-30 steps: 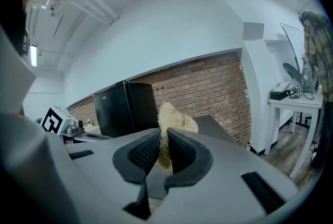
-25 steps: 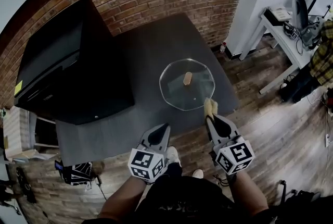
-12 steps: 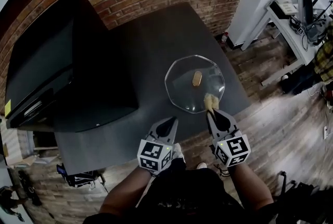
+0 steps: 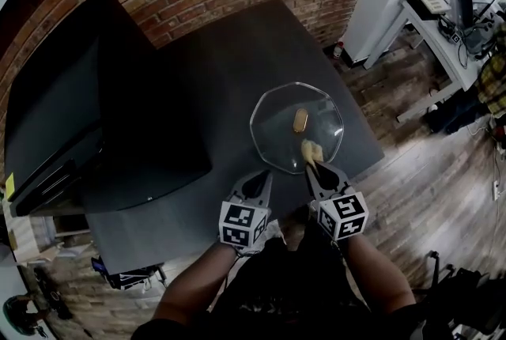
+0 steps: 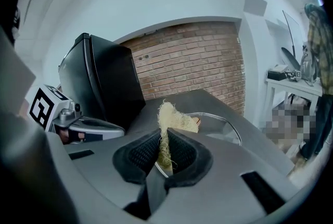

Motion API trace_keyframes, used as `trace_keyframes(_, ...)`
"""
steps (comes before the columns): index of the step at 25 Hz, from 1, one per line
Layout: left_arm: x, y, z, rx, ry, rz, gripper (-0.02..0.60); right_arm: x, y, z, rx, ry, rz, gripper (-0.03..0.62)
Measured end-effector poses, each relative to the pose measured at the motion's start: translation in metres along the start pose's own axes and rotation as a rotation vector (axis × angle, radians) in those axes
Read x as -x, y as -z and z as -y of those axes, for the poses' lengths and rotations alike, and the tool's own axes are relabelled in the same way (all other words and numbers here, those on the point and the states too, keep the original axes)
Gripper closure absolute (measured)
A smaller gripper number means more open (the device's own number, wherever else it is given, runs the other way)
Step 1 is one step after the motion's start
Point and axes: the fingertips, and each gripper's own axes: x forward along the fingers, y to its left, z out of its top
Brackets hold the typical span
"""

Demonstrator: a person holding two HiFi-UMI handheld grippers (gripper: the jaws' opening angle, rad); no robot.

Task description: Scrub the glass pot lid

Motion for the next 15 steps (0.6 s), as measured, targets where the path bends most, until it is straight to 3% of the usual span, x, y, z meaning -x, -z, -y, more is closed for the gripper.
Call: trace_keyframes(15,-0.063,0.041,-0.024,0.008,-0.117,-0.128,0.551,-0.059,0.05,0.009,0.022,-0.13,-0.183,0.548)
